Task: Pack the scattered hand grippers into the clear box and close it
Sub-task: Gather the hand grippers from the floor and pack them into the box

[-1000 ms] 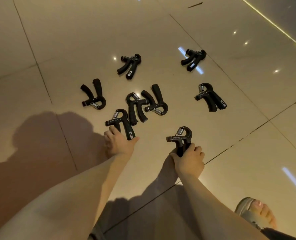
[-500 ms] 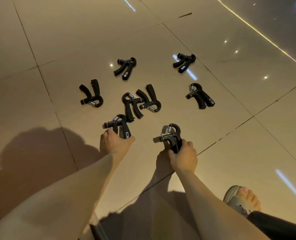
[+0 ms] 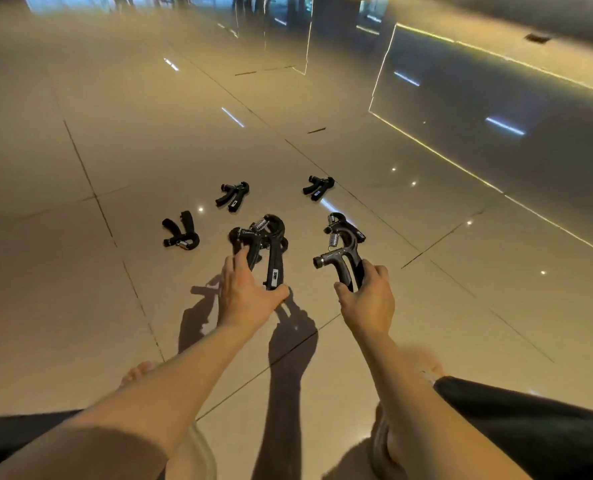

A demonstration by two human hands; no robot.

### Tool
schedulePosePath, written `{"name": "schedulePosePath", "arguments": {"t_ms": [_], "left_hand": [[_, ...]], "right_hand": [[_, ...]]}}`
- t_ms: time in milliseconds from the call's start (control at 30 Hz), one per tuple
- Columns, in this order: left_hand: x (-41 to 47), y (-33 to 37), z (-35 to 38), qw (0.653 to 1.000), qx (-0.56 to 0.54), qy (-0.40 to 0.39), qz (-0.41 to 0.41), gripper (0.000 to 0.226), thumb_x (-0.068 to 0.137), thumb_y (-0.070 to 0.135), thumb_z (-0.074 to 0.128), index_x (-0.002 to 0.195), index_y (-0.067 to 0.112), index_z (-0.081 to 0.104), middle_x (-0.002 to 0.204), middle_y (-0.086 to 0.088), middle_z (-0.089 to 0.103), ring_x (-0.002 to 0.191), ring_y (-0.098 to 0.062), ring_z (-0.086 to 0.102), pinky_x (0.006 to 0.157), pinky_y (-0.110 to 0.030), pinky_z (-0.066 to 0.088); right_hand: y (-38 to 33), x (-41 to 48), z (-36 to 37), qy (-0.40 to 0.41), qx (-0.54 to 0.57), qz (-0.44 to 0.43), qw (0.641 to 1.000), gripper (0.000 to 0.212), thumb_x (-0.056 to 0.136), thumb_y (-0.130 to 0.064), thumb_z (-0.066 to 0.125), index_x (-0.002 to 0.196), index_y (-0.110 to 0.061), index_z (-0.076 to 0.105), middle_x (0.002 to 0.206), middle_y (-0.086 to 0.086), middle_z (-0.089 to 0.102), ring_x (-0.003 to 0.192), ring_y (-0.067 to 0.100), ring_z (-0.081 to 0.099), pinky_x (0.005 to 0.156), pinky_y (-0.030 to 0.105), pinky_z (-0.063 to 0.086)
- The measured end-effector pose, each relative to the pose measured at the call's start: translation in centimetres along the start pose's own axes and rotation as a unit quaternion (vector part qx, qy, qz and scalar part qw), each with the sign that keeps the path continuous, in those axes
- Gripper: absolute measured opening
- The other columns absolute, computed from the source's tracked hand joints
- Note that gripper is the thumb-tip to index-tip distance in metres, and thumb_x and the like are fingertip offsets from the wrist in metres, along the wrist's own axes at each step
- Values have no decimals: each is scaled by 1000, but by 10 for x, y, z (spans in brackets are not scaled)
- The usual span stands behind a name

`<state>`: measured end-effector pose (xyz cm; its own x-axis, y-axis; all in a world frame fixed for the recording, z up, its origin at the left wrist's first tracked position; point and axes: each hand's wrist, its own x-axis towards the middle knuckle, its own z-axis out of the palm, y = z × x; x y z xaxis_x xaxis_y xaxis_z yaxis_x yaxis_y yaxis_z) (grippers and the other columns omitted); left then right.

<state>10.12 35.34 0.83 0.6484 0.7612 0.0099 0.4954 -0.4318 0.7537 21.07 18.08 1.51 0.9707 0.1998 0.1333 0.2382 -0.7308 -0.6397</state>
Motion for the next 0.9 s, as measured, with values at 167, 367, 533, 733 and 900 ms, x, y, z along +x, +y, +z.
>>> {"name": "schedulePosePath", "arguments": {"t_ms": [167,367,533,733,900], "left_hand": [[-57,80,-36,995,-44,0,93,107,64,54,77,151,33,19,154,-3,29,144,-27,30,116,-52,33],[-154,172,-71,969,-86,-27,231,107,68,52,81,153,32,19,150,1,30,138,-25,36,111,-48,39],[-251,240,-87,939,-110,-53,320,104,65,52,78,151,30,24,137,2,39,126,-23,44,101,-46,46],[-365,305,-79,900,-130,-114,400,106,59,57,76,149,26,31,128,3,43,117,-19,46,98,-44,48],[-445,341,-43,867,-143,-181,441,102,62,44,88,148,19,37,126,0,48,116,-20,50,97,-41,50]], "right_hand": [[-15,-23,-110,83,43,-40,995,61,82,-33,81,136,-20,56,120,-5,55,100,16,59,84,32,52],[-14,-84,-269,151,48,-72,985,57,81,-32,82,132,-19,59,110,-6,52,93,13,56,78,33,56],[9,-163,-404,202,5,-63,977,46,75,-29,83,116,-18,67,98,-2,51,81,17,54,66,28,44],[66,-258,-535,211,-38,-15,977,54,73,-29,86,122,-15,67,108,5,57,93,27,63,80,43,57],[129,-333,-602,214,-76,51,972,66,72,-30,87,132,-16,63,120,7,62,94,24,66,78,46,61]]}}
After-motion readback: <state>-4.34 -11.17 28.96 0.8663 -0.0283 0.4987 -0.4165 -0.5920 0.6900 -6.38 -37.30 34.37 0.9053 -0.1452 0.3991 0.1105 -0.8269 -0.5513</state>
